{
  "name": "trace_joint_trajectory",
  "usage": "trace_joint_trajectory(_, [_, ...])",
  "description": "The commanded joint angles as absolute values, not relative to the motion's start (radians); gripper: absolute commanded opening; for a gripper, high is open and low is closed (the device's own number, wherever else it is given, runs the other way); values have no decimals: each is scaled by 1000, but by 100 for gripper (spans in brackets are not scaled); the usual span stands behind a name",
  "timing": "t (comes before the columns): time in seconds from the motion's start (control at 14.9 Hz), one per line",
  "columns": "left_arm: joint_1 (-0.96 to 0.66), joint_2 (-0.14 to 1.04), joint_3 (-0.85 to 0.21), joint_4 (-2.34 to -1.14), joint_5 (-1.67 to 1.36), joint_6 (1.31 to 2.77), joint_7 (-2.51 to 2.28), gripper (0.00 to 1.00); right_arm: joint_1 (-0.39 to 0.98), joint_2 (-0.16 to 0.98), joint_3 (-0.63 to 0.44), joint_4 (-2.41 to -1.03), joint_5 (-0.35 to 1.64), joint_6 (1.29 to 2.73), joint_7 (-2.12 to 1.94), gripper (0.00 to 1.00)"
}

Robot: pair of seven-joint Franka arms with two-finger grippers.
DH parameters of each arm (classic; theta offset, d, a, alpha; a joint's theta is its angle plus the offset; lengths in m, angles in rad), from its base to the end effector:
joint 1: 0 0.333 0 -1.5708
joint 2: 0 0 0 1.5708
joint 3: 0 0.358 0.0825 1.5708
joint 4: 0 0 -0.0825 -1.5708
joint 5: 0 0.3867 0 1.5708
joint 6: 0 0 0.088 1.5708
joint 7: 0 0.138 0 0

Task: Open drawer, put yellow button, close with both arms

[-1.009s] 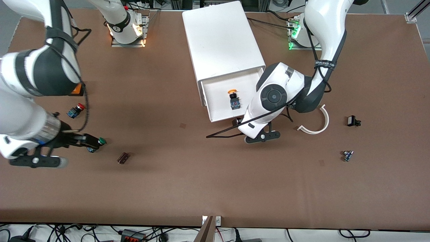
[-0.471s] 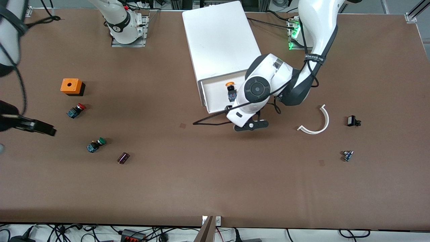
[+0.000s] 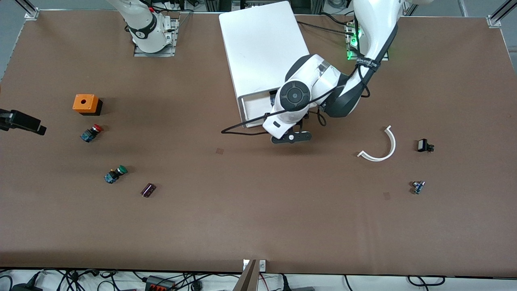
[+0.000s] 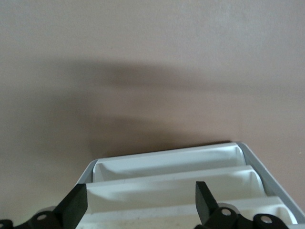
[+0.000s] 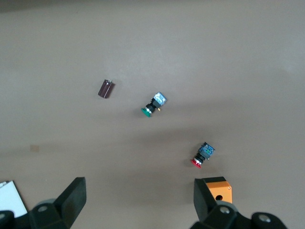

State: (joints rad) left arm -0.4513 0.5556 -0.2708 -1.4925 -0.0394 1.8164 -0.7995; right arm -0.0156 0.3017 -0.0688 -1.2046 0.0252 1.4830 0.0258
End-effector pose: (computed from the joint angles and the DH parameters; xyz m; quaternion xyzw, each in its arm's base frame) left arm 0.5369 -0.4400 0.3468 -0.9886 -0.0569 0.1393 0.0072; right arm 0.6489 -0.0434 0.6179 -0.9985 0.0527 0.0113 0.0027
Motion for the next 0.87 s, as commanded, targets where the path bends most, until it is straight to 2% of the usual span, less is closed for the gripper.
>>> trace_joint_trajectory(0.0, [-430,491,-316,-1572,-61,1809,-807,100,-34,243,-54,-1305,25,1502,-11,100])
trace_joint_trajectory(0.4, [-440,492,-337,-1588,-61,1790,-815,100,-26,46,-52,-1609,-8,1657,-14,100])
trace_joint_trajectory(0.81, [-456,492,-350,-1595,-61,1787,-821,100,-26,40,-44,-1609,-23,1634,-26,100])
